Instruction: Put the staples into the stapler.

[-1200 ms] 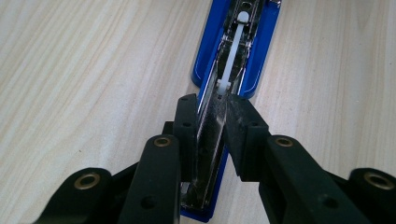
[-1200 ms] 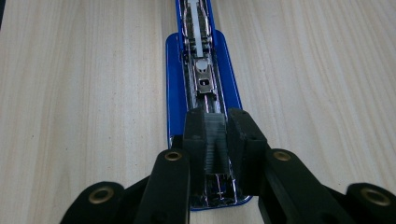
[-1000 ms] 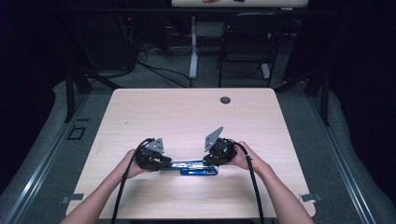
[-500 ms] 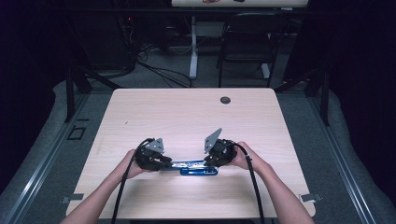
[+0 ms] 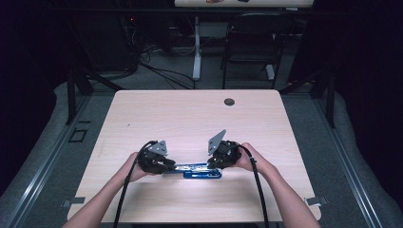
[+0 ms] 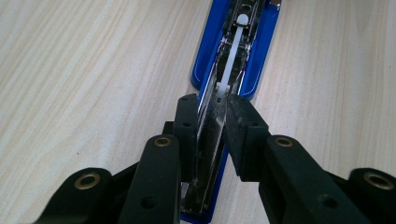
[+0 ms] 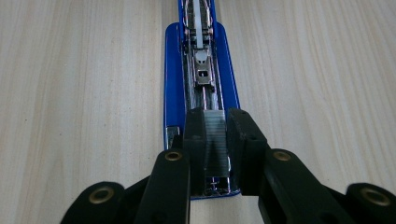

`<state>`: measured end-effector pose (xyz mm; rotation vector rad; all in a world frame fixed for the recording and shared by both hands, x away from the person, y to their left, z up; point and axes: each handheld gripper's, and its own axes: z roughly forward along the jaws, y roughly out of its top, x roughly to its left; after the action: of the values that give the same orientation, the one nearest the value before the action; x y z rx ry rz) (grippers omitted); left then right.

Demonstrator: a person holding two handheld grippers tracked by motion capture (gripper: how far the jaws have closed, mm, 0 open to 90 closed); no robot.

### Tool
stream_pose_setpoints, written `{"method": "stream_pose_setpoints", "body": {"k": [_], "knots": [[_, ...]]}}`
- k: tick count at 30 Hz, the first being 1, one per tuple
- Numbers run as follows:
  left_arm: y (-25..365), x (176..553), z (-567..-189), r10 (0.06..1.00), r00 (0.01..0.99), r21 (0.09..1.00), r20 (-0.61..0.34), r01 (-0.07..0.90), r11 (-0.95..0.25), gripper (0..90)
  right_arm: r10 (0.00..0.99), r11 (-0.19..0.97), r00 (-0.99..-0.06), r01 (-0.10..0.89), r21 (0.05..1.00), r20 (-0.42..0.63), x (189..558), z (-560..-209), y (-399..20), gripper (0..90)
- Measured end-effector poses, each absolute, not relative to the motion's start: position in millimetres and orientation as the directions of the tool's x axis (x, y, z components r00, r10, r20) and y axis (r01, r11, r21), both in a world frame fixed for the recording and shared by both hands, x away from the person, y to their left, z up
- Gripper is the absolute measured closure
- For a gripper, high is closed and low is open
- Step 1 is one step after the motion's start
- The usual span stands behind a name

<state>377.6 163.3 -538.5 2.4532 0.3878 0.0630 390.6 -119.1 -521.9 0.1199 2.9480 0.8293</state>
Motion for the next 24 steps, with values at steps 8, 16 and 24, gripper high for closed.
{"method": "stream_pose_setpoints", "body": {"k": [8, 16, 24], "knots": [[163.3, 377.5, -538.5, 0.292, 0.955, 0.610, -0.050, 0.261, -0.748, 74.7, 0.088, 0.855, -0.995, 0.053, 0.515, -0.044, 391.6, -522.9, -120.5, 78.5], [163.6, 377.8, -538.5, 0.292, 0.955, 0.609, -0.052, 0.262, -0.749, 74.8, 0.095, 0.846, -0.995, 0.069, 0.528, -0.022, 393.3, -524.3, -122.9, 78.0], [163.6, 377.8, -538.5, 0.292, 0.955, 0.609, -0.053, 0.263, -0.748, 74.8, 0.095, 0.852, -0.995, 0.078, 0.517, -0.005, 394.4, -522.9, -124.0, 75.0]]}}
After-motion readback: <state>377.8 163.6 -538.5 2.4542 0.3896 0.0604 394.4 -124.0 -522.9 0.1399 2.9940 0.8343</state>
